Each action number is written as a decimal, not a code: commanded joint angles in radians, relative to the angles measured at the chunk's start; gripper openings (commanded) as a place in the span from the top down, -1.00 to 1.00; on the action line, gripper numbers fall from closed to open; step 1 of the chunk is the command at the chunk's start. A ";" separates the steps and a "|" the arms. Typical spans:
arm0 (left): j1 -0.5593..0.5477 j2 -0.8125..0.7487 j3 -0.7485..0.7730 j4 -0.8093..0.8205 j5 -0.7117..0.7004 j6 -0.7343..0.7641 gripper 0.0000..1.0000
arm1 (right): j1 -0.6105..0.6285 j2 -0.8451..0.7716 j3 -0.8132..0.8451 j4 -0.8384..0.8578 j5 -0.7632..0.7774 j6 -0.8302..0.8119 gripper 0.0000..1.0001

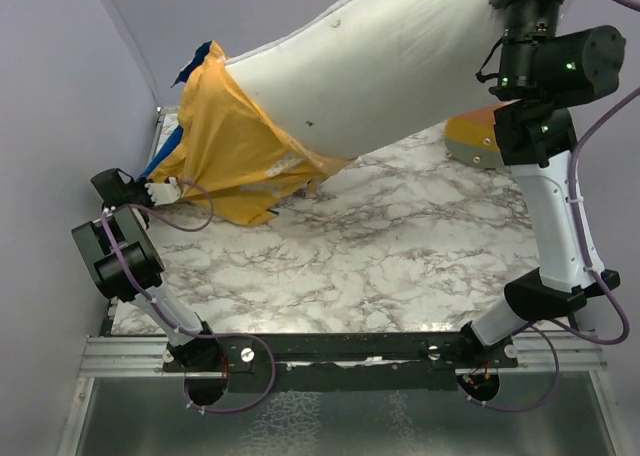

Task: Remove the pillowcase from the pillow

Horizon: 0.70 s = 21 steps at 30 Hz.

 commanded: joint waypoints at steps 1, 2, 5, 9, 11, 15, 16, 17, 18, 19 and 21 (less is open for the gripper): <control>0.096 0.072 0.016 0.028 -0.351 0.113 1.00 | -0.059 -0.154 0.129 0.580 0.216 -0.188 0.98; 0.095 0.072 0.025 0.005 -0.352 0.102 1.00 | -0.058 -0.154 0.131 0.573 0.211 -0.193 0.99; 0.085 0.059 0.046 -0.055 -0.353 0.057 1.00 | -0.053 -0.162 0.112 0.572 0.217 -0.192 0.98; 0.026 -0.004 0.177 -0.367 -0.274 -0.170 1.00 | -0.053 -0.180 0.068 0.511 0.194 -0.118 0.98; -0.033 -0.043 0.272 -0.557 -0.184 -0.300 1.00 | -0.053 -0.179 0.066 0.452 0.182 -0.042 0.98; -0.185 -0.111 0.433 -0.814 -0.032 -0.506 1.00 | -0.053 -0.171 0.068 0.347 0.106 0.083 0.98; -0.232 -0.125 0.469 -0.834 -0.013 -0.552 1.00 | -0.052 -0.165 0.081 0.311 0.088 0.116 0.99; -0.280 -0.133 0.501 -0.844 -0.003 -0.595 1.00 | -0.052 -0.160 0.091 0.282 0.078 0.151 0.99; -0.326 -0.137 0.536 -0.852 -0.007 -0.634 1.00 | -0.052 -0.158 0.097 0.260 0.069 0.182 0.98; -0.369 -0.135 0.581 -0.857 -0.008 -0.674 1.00 | -0.052 -0.155 0.102 0.239 0.058 0.213 0.99; -0.433 -0.113 0.694 -0.875 0.003 -0.775 1.00 | -0.054 -0.152 0.113 0.207 0.037 0.278 0.98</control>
